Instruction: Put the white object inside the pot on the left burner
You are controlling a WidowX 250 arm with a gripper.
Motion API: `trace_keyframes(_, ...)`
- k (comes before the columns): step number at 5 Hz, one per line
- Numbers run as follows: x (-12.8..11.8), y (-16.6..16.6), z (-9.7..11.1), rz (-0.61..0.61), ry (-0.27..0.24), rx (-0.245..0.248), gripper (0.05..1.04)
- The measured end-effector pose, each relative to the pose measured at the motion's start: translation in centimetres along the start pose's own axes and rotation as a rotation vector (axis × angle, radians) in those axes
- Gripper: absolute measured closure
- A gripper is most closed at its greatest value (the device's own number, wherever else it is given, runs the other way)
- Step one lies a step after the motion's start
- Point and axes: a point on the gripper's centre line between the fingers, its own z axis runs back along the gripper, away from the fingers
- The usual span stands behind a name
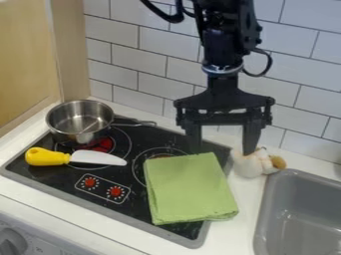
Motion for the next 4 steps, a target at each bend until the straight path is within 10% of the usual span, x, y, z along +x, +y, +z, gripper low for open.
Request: trace_keyframes(4,4.0,-3.5,-4.1,-0.094,-0.019,-0.021,0.085)
